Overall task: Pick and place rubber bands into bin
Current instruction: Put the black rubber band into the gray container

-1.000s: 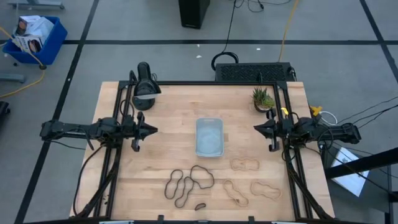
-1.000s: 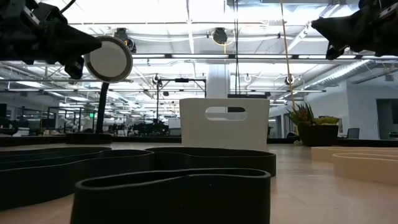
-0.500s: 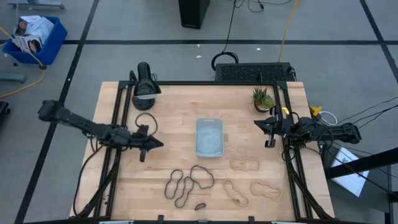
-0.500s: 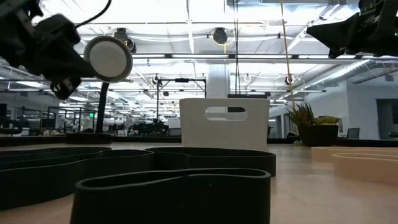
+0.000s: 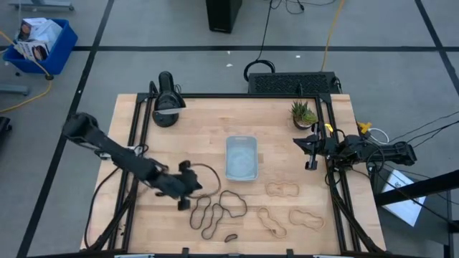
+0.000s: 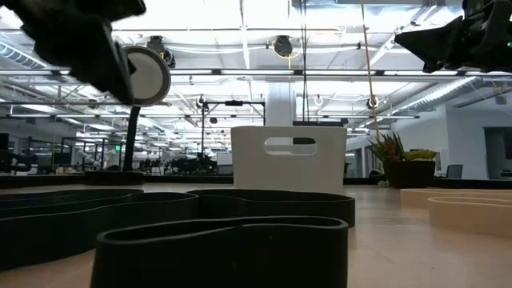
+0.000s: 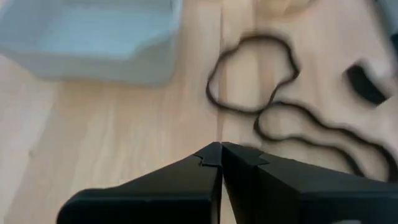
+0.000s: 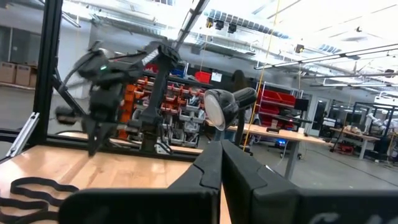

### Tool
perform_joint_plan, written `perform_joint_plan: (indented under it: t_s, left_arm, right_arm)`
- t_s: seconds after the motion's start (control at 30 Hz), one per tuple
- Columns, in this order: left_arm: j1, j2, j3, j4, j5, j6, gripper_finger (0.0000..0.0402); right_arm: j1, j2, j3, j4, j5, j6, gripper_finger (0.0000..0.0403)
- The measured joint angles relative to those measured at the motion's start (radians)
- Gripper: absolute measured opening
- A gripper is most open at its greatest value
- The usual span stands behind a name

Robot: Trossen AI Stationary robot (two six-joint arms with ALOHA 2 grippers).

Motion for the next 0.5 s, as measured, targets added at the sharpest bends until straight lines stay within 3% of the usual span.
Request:
perform_joint_plan:
  t_s: [0.17,0.3,0.5]
  left_arm:
    - [-0.008,0.171,0.086,-0.038,0.056,-0.027,0.0054]
    - [-0.011,0.258,0.115,-0.032,0.135,-0.042,0.0117]
    - [-0.007,0.331,0.116,-0.048,0.128,-0.052,0.0207]
  right_arm:
    - [0.000,0.000,0.000,0.000,0.000,0.028,0.0003]
    - [0.000,0.000,0.000,0.000,0.000,0.029,0.0006]
    - [0.000,0.000,0.000,0.008,0.000,0.028,0.0008]
